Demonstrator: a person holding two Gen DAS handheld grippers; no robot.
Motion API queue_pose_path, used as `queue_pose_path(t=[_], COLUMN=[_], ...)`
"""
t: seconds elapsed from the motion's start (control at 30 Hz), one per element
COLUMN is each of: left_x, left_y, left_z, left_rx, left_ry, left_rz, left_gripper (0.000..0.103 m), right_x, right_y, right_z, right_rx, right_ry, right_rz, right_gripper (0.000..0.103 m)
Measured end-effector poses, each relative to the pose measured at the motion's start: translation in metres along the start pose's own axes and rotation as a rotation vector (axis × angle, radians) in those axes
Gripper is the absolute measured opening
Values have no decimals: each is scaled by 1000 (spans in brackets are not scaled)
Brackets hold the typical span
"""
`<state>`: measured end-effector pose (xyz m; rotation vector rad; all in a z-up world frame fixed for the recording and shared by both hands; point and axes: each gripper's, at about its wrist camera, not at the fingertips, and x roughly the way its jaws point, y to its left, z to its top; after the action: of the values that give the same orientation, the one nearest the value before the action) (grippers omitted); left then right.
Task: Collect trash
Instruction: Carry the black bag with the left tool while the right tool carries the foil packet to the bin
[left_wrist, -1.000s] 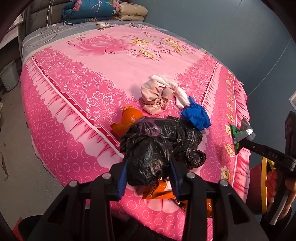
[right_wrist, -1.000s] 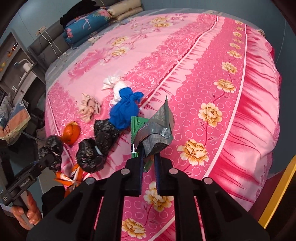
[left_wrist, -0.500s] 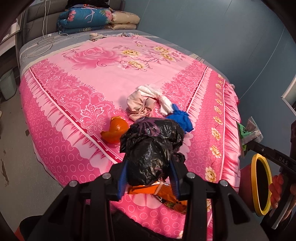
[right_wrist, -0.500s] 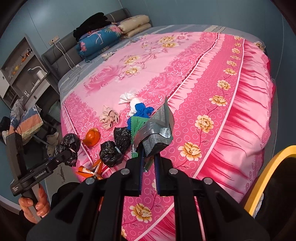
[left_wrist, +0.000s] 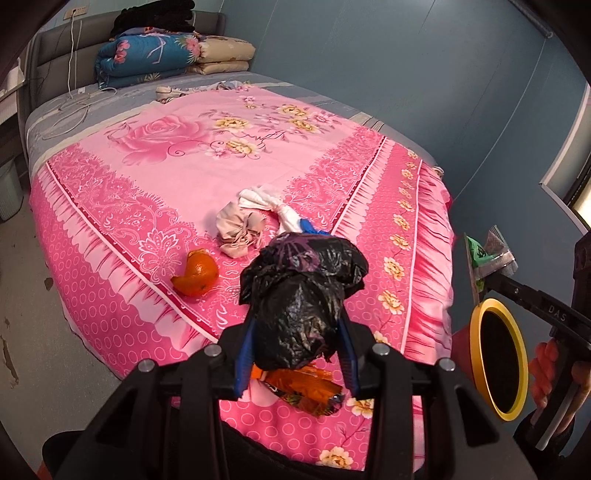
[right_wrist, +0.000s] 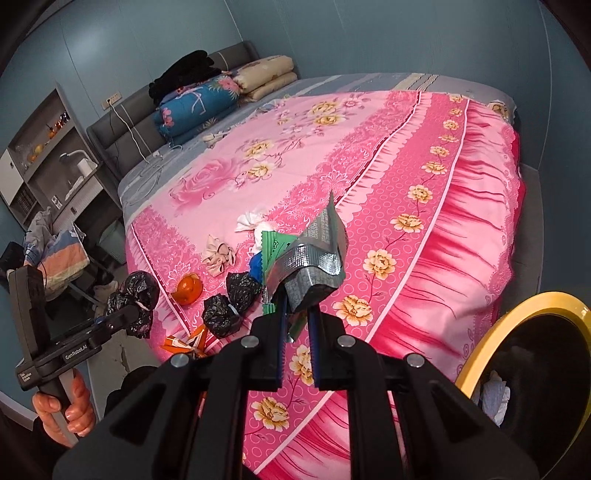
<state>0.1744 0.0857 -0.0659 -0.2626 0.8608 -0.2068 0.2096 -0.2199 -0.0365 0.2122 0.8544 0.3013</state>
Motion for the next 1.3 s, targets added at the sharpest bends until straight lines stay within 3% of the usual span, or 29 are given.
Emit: queue_pose_path(t=[0.67,1.3], left_x=[-40,-49], left_y=[-66,-168], left_z=[9,8], left_rx=[98,241], left_ry=[-60,-89], left_rz=[-59,-196], left_gripper=[36,36], right_x=[-81,-157], right_y=[-32,-85], right_z=[3,-11], right_rx=[42,132], right_ry=[-138,-301], right_rz=[6,-59], right_gripper=[11,11])
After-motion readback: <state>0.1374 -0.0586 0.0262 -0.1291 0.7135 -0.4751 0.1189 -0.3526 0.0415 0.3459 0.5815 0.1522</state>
